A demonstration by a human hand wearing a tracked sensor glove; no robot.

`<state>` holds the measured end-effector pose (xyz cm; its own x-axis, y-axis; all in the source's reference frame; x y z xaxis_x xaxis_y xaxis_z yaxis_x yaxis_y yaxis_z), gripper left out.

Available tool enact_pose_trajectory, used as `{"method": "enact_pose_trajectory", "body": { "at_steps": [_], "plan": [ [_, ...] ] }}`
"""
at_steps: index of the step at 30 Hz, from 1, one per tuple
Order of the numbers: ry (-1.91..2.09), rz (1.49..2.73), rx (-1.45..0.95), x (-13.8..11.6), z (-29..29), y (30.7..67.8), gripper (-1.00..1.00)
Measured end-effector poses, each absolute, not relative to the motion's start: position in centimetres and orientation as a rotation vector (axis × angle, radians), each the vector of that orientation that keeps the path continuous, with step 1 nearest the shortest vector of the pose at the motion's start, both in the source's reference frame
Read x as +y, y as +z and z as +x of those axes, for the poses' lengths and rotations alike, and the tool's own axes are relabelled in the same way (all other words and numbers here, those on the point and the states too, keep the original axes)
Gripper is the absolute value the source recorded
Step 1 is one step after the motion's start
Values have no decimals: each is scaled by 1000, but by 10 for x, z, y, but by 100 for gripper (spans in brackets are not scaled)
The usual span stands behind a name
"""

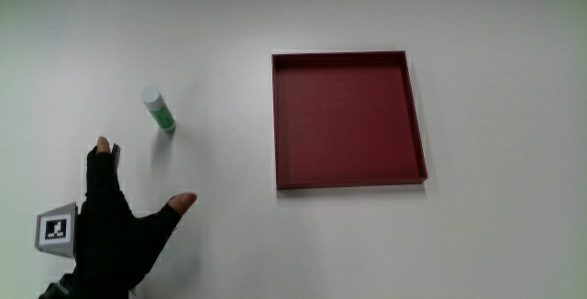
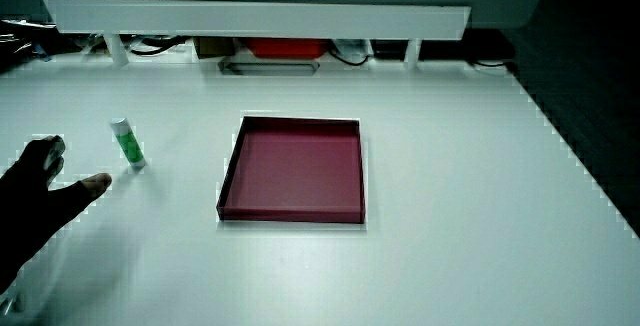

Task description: Pick glue stick

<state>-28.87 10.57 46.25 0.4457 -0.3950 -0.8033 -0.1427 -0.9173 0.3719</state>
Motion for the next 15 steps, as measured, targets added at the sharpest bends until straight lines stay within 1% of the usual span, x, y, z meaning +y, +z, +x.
{"method": "enact_pose_trajectory", "body": {
  "at_steps": [2,3,5,10,11,13,15],
  "plan": [
    [-1516,2429,-454,100,-289,465,0],
    [-1504,2438,-457,97,-290,466,0],
    [-1510,2407,-497,92,-291,469,0],
    [-1504,2416,-501,78,-295,479,0],
    [-1493,2399,-540,75,-294,478,0],
    [-1536,2393,-506,69,-296,483,0],
    [-1556,2379,-531,64,-296,487,0]
  ]
}}
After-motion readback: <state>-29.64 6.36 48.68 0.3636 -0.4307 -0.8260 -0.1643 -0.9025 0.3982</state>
